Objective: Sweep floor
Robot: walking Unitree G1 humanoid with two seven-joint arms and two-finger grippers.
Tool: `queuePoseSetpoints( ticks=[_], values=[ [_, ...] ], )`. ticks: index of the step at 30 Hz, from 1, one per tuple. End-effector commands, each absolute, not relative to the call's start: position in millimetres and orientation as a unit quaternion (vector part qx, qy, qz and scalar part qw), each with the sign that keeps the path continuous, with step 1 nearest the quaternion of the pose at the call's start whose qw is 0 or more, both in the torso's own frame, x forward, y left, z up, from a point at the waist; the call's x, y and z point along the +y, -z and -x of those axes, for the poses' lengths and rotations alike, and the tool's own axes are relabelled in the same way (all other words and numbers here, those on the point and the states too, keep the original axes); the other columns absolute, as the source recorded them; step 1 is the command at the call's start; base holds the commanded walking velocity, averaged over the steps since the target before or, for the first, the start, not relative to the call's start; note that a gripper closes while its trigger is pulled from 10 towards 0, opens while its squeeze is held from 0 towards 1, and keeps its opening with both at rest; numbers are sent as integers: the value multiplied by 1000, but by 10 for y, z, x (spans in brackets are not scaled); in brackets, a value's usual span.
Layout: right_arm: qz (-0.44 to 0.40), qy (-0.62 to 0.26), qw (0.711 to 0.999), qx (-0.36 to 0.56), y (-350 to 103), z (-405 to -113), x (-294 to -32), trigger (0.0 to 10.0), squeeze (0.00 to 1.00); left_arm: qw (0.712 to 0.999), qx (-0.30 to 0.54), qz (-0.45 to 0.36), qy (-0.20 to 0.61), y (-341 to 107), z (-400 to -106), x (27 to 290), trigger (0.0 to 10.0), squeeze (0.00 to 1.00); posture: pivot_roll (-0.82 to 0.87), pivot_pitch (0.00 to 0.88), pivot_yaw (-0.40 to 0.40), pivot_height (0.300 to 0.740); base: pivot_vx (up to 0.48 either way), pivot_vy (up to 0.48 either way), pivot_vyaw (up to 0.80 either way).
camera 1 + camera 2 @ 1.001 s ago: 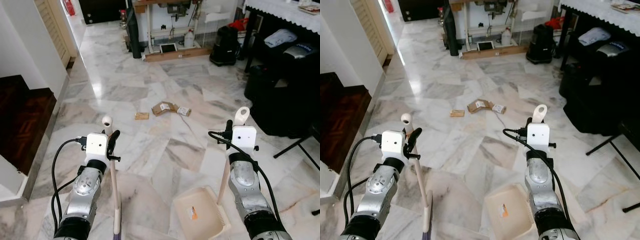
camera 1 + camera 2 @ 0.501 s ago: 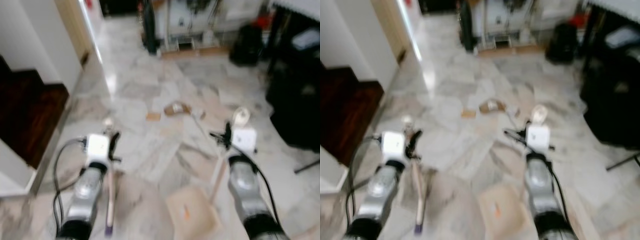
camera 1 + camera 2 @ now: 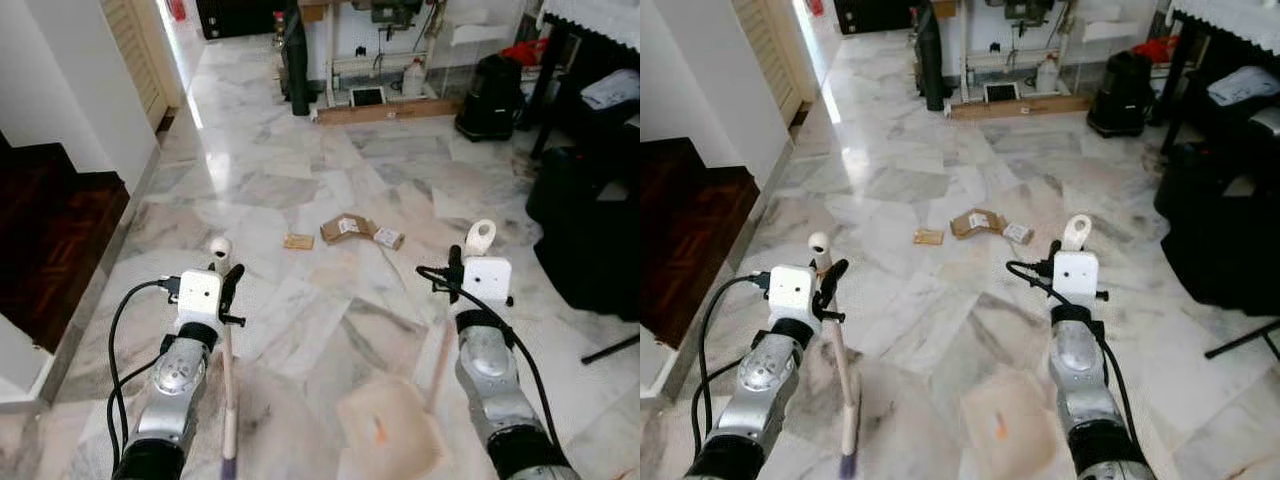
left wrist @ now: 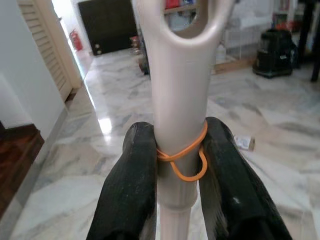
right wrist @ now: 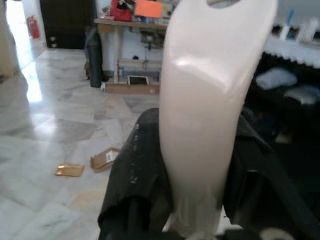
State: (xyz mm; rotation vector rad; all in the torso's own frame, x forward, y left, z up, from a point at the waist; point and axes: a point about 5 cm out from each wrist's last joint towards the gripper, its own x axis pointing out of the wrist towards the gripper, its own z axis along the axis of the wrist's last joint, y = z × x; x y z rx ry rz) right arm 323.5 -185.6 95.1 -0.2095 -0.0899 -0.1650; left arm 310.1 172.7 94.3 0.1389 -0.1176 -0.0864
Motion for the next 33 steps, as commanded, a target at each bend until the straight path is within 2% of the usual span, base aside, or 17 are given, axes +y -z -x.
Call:
queuePoseSetpoints(
  ticks=[1,12,25,33],
  values=[
    [92,72,991,-68,-1062,-3290,-1752,10000,0,994,-76,-73,38,-1035,-3125,1786,10000,0,43,0,51,740,270,0,0],
    [92,64,991,-67,-1046,-3286,-1724,10000,0,994,-74,-72,37,-1016,-3107,1783,10000,0,45,0,47,740,276,0,0],
    [100,44,991,-73,-1078,-3291,-1711,10000,0,995,-74,-64,28,-977,-3073,1757,10000,0,62,0,-1,740,282,0,0],
    [72,81,993,-51,-963,-3113,-1791,10000,0,995,-79,-67,10,-962,-3013,1838,10000,0,75,0,-13,740,280,0,0]
  ],
)
